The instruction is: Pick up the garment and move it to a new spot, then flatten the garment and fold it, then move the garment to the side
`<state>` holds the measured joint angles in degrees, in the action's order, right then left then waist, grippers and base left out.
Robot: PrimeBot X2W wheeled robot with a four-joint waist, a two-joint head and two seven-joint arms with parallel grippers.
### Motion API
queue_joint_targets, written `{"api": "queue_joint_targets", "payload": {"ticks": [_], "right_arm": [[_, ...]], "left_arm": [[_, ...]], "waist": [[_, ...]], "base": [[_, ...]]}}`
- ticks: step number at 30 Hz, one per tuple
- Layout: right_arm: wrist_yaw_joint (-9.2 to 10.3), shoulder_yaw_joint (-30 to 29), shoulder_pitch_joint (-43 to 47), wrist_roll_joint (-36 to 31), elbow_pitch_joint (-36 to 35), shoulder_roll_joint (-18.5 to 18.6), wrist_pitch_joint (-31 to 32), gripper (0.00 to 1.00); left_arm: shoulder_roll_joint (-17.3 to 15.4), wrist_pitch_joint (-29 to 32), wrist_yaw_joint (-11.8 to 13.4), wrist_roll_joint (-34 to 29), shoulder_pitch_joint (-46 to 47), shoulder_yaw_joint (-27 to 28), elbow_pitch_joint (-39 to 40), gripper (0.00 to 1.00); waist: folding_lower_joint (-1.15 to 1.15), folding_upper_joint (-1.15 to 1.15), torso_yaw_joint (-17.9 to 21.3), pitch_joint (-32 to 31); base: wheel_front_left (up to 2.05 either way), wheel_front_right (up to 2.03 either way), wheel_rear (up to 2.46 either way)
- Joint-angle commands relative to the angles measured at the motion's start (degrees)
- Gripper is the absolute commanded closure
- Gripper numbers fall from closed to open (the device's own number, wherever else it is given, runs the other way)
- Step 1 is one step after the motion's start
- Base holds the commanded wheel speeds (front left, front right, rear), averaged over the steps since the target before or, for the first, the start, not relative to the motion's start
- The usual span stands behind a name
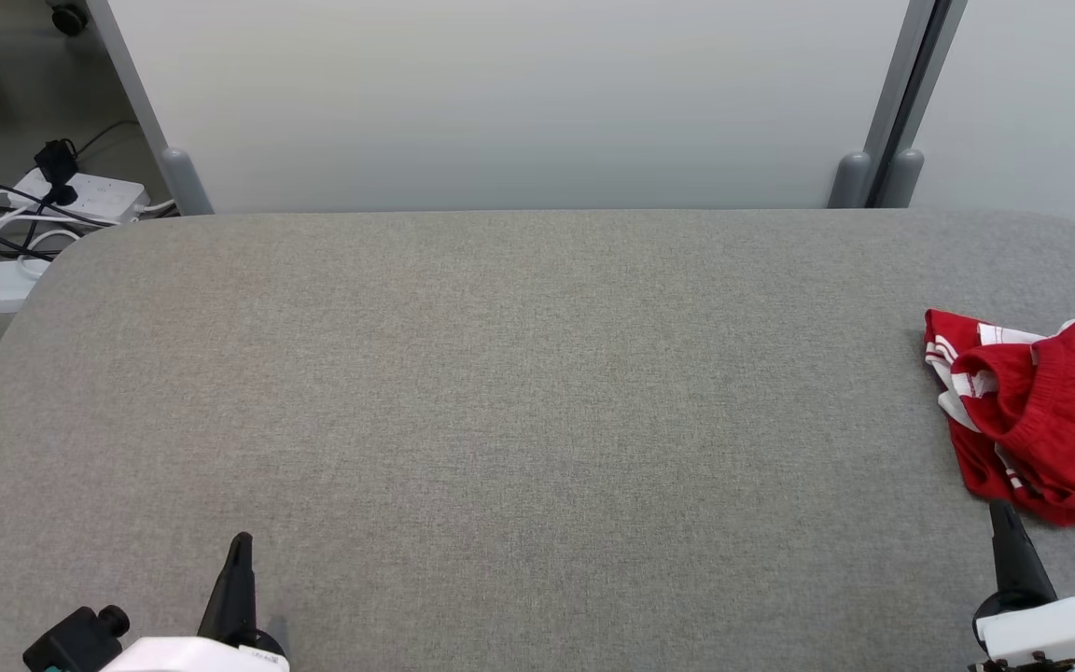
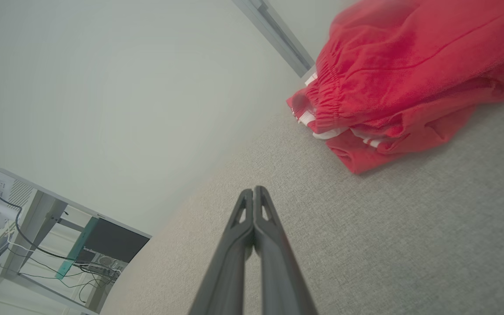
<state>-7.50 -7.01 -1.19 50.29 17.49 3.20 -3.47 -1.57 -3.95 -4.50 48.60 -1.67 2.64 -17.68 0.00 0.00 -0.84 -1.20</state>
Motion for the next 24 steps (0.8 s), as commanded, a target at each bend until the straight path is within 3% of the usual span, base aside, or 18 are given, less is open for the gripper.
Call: {"api": "queue_joint_targets", "payload": {"ticks": [1,24], "right_arm": [[0.00,0.3,-2.8,1.7,-1.9,0.5,0.6,1.00],[0.01,0.4,-3.6,16.9,-2.5,0.2,4.1,1.00]], "left_arm": [[-1.0,0.4,-0.4,1.6,3.8,1.2,1.6,1.00],[-1.1,4.2,-1.4,17.5,5.3,2.2,2.4,1.00]], "waist": [[0.00,0.00,0.0,0.0],[0.00,0.00,0.3,0.5]], "base": [[0.00,0.00,0.00],[0.00,0.00,0.00]]}}
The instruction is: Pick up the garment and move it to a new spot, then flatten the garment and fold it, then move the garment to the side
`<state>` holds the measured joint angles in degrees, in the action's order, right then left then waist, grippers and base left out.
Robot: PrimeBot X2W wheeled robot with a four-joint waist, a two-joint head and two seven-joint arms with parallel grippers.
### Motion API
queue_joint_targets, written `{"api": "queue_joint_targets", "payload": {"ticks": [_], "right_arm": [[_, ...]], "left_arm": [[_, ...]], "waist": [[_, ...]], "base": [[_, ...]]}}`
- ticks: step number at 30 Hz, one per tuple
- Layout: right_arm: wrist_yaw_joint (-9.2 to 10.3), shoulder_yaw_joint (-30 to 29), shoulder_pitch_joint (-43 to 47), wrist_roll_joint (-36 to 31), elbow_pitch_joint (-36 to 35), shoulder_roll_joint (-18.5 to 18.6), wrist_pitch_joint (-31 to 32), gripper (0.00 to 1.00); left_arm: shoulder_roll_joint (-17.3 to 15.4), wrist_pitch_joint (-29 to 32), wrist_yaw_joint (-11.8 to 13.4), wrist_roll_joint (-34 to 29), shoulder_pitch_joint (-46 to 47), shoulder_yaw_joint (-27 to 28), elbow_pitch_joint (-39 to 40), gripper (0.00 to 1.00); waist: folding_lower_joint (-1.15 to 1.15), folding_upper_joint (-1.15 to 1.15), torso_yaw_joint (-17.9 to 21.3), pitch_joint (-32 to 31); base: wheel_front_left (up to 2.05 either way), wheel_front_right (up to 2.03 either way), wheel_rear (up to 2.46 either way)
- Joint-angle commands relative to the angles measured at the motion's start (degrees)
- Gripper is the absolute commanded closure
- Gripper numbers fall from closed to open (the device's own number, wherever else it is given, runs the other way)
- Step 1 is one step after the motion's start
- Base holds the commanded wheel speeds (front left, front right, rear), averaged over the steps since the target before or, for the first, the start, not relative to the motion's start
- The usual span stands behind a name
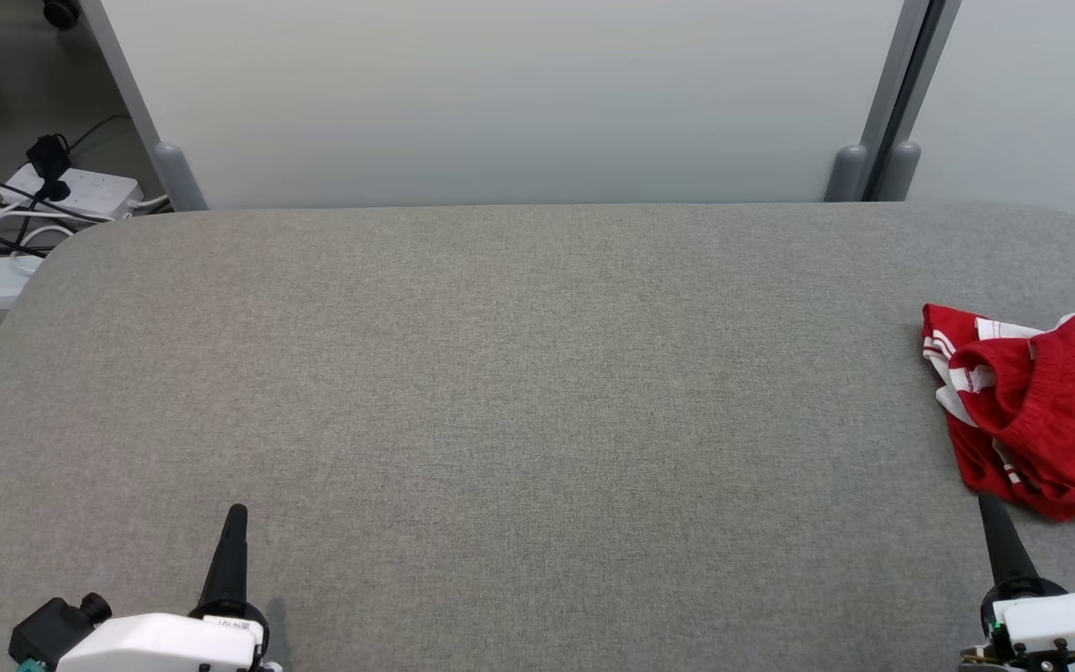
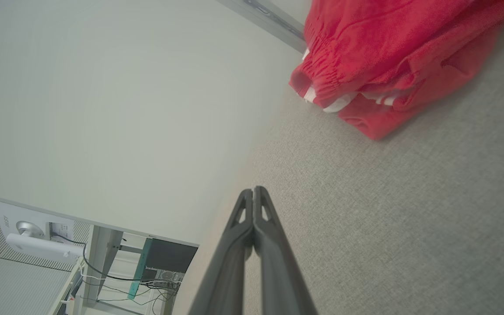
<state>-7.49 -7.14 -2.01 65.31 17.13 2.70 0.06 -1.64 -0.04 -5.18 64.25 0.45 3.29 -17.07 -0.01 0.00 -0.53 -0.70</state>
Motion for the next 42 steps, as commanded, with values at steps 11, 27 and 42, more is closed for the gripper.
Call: {"api": "queue_joint_targets", "payload": {"ticks": [11,27,42], "right_arm": [[0.00,0.5,-3.2,9.1,-2.4,0.6,2.3,1.00],[0.00,0.6,-3.8,19.7,-2.8,0.3,4.8,1.00],[0.00,0.6,-4.2,26.8,-3.1,0.2,6.4,1.00]], "left_arm": [[-1.1,2.1,-1.2,9.4,3.9,2.1,2.1,1.00],[-1.2,4.8,-1.8,20.4,5.0,2.8,2.6,1.00],[-1.2,6.5,-2.3,27.9,5.7,3.2,3.0,1.00]], "waist": [[0.00,0.00,0.2,0.3],[0.00,0.00,0.4,0.6],[0.00,0.00,0.5,0.9]], "base": [[0.00,0.00,0.00],[0.00,0.00,0.00],[0.00,0.00,0.00]]}}
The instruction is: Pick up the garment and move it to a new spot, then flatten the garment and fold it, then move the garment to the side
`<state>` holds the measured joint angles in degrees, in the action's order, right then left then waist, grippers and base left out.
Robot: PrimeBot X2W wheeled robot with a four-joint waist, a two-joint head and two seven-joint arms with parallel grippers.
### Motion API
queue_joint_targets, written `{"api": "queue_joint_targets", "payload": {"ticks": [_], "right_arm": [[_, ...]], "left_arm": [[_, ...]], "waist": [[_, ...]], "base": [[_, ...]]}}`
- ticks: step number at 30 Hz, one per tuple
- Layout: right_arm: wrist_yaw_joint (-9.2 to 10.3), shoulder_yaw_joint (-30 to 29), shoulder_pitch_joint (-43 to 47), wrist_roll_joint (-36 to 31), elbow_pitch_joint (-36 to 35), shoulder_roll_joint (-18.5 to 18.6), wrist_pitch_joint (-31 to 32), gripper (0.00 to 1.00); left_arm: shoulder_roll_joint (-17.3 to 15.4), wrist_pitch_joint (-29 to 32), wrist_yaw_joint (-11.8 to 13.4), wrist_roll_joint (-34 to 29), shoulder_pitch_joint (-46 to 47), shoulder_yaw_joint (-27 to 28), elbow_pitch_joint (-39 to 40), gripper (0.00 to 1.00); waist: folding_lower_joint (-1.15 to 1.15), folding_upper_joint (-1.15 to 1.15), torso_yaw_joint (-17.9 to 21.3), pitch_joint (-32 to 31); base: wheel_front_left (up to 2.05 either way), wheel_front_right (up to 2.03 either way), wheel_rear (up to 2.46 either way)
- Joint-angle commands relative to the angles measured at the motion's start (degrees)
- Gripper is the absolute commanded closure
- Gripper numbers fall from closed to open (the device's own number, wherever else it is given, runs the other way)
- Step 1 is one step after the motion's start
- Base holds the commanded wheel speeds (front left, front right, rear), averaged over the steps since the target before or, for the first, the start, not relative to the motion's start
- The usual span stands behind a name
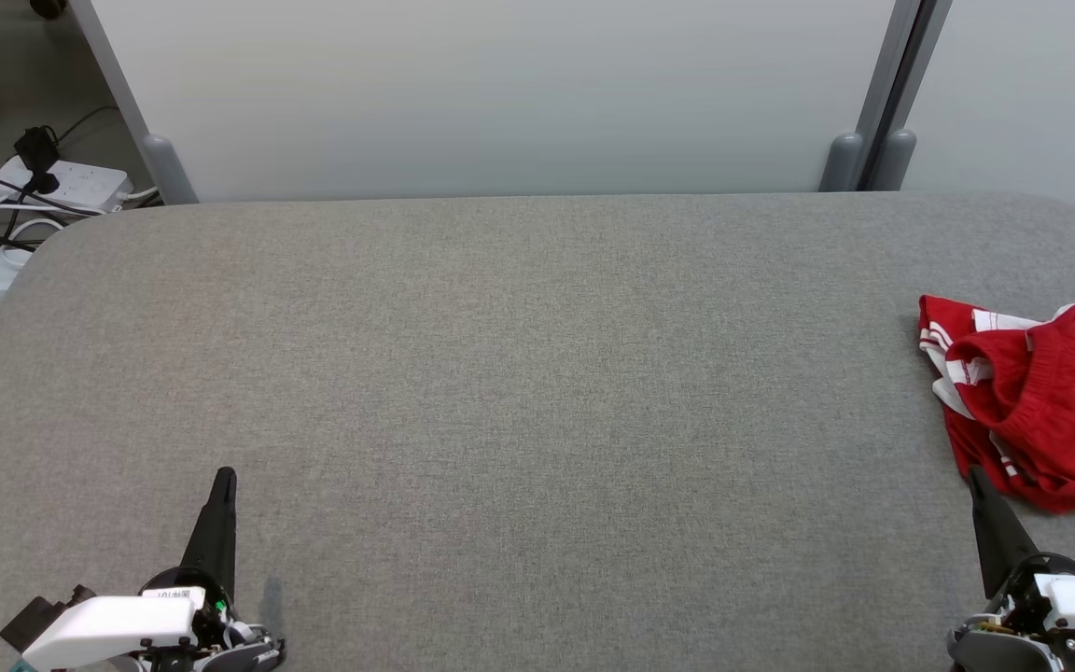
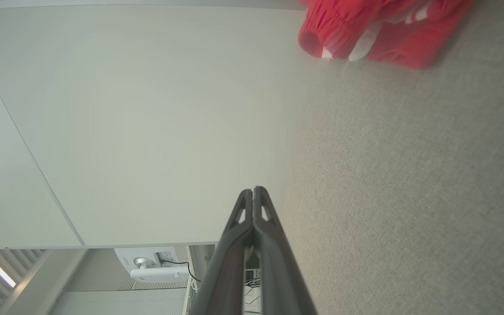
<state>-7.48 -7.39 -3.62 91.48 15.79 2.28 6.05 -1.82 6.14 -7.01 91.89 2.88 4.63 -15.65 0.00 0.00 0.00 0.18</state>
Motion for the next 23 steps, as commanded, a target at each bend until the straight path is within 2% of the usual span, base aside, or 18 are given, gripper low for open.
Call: {"api": "queue_joint_targets", "payload": {"ticks": [1,23], "right_arm": [[-0.01,0.9,-2.6,0.7,-1.8,0.6,0.5,1.00],[-0.01,0.9,-2.6,0.7,-1.8,0.6,0.4,1.00]], "left_arm": [[-1.1,0.4,-0.5,0.3,3.3,1.9,1.6,1.00],[-1.1,0.4,-0.5,0.3,3.3,1.9,1.6,1.00]], "waist": [[0.00,0.00,0.0,0.0],[0.00,0.00,0.0,0.0]], "base": [[0.00,0.00,0.00],[0.00,0.00,0.00]]}}
